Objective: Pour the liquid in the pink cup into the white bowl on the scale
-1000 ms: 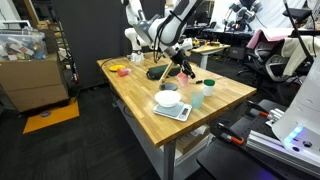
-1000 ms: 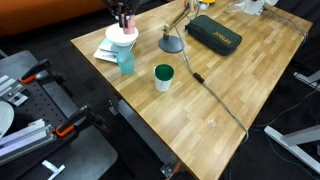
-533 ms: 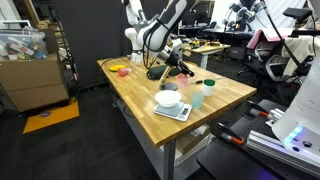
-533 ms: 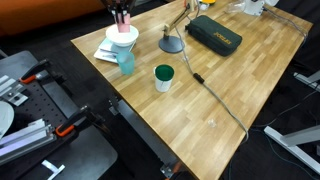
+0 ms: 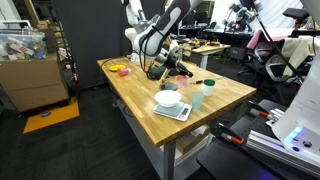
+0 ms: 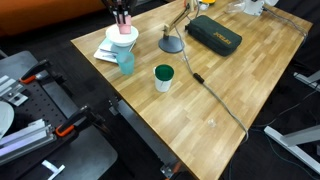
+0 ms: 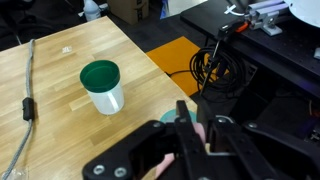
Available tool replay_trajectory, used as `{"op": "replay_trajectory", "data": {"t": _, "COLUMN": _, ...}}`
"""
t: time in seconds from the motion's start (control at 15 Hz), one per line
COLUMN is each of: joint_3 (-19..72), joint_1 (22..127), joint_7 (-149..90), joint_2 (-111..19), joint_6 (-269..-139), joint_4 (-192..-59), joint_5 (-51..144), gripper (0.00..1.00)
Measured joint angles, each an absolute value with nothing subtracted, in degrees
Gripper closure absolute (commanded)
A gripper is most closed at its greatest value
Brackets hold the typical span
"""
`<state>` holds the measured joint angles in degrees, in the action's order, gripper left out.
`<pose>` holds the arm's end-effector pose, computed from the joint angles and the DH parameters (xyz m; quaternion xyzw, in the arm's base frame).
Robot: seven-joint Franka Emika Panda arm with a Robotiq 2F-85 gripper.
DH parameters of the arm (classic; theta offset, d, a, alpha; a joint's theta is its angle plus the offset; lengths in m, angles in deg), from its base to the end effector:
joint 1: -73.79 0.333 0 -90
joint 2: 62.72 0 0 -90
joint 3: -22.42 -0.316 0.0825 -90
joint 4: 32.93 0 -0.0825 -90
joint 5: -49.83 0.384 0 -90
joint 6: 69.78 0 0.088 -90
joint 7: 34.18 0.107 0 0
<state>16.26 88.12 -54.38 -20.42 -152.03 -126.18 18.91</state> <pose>0.5653 0.1418 0.1698 0.7865 0.3869 -0.4302 0.2161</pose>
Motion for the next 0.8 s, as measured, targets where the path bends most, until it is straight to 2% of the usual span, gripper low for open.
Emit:
{"op": "replay_trajectory", "data": {"t": 0.13, "joint_3": 16.2, "joint_1": 88.1, "joint_7": -54.4, "joint_2": -20.4, "joint_6": -152.0, "joint_4": -126.2, "joint_5": 18.9, "gripper": 0.85}}
{"op": "replay_trajectory", "data": {"t": 0.2, "joint_3": 16.2, "joint_1": 88.1, "joint_7": -54.4, "joint_2": -20.4, "joint_6": -152.0, "joint_4": -126.2, "joint_5": 18.9, "gripper": 0.96}}
{"op": "replay_trajectory", "data": {"t": 0.6, "joint_3": 15.8, "joint_1": 88.8, "joint_7": -54.4, "joint_2": -19.7, "joint_6": -151.3, "joint_4": -125.6, "joint_5": 18.5, "gripper": 0.96}}
{"op": "replay_trajectory", "data": {"t": 0.8, "joint_3": 15.1, "joint_1": 90.8, "joint_7": -56.0, "joint_2": -17.5, "joint_6": -146.2, "joint_4": -122.2, "joint_5": 16.2, "gripper": 0.96}}
